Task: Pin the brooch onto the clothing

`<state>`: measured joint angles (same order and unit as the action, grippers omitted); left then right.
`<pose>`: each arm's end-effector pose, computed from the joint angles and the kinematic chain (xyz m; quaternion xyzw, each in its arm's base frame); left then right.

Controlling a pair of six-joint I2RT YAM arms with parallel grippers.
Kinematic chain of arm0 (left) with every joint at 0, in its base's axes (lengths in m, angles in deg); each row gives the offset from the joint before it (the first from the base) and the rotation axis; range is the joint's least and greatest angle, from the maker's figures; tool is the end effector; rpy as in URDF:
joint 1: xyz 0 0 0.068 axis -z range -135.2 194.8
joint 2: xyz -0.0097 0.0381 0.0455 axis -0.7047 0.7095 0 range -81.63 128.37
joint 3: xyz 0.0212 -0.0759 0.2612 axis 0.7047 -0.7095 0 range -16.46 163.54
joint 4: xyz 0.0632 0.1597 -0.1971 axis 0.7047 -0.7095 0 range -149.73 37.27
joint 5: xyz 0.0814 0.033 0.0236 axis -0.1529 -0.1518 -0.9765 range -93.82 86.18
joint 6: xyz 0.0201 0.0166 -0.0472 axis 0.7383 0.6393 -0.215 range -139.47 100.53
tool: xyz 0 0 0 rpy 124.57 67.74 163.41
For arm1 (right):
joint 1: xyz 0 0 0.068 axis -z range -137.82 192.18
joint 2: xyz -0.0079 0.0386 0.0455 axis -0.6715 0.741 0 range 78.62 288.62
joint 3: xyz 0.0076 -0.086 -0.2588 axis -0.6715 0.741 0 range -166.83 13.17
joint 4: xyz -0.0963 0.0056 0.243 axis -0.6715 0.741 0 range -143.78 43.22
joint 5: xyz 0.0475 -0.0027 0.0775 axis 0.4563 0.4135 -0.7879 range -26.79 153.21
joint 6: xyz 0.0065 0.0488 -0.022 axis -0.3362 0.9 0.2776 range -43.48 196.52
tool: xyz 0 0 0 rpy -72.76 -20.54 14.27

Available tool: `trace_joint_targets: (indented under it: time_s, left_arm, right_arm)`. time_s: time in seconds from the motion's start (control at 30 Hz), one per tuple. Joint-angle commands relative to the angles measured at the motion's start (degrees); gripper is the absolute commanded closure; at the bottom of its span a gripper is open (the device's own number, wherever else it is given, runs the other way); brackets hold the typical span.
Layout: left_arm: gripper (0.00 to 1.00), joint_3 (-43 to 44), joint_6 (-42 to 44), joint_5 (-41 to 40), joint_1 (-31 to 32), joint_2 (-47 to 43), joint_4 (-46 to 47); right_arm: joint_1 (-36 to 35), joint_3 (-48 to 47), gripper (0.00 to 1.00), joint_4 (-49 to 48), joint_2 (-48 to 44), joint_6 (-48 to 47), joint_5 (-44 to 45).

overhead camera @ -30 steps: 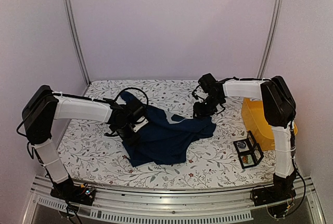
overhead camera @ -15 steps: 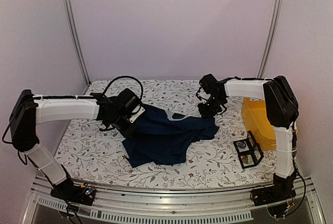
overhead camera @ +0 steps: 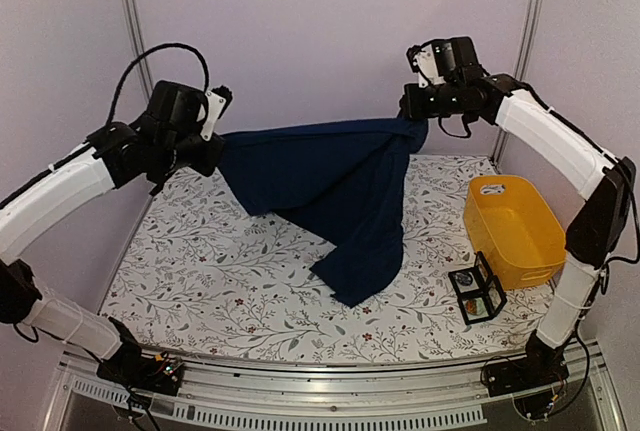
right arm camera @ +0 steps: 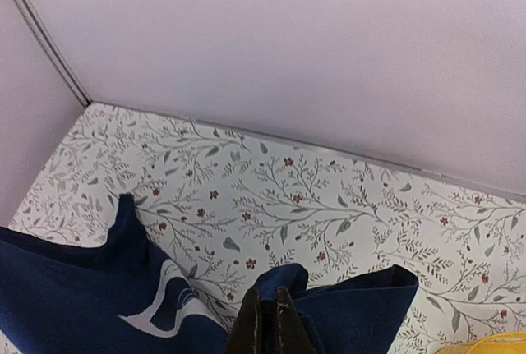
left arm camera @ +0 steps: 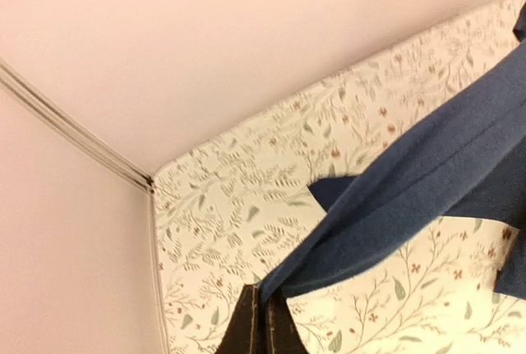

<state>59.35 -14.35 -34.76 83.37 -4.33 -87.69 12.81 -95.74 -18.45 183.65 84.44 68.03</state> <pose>0.2400 -0.1681 0.3626 0.2086 0.8434 0.1031 0.4843 0.3696 0.2046 0.3877 -0.1420 0.8601 0.1214 0.4747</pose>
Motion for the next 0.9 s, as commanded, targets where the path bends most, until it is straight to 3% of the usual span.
trace_joint_targets:
  time_s: [0.0,0.17,0.23,0.43,0.53,0.63,0.77,0.87]
  left_arm:
    - [1.00,5.30,0.73,-6.13,2.30,-9.04,-1.88]
    - [1.00,-4.78,-5.88,5.08,5.31,-20.26,-3.74]
    - [1.00,-9.41,-10.34,9.40,5.40,-22.52,-5.02]
    - [1.00,-18.44,-16.44,10.14,4.99,-22.44,-7.61]
    - [1.00,-16.84,-12.61,11.28,0.44,-18.05,-1.11]
    - [1.00,-9.36,-8.55,12.44,-7.21,-9.25,5.26]
    - [1.00,7.51,-2.36,10.84,-15.76,7.50,11.96]
    - [1.00,26.76,3.13,10.01,-19.50,18.90,13.14]
  right_arm:
    - [-1.02,0.10,1.00,-2.81,-9.65,0.74,-0.06]
    - [-6.54,23.54,1.00,-11.05,-23.71,3.60,-5.16]
    - [-7.31,31.05,1.00,-12.69,-27.57,9.18,-7.90]
    - [-8.29,41.09,1.00,-13.86,-33.16,17.14,-8.25]
    - [-7.14,35.84,1.00,-15.04,-28.08,14.28,-7.61]
    - [-1.89,26.24,1.00,-19.19,-18.49,10.32,-13.04]
    - [5.53,3.25,1.00,-22.10,-0.24,8.41,-15.61]
    - [9.07,-15.39,1.00,-26.44,10.45,6.57,-15.12]
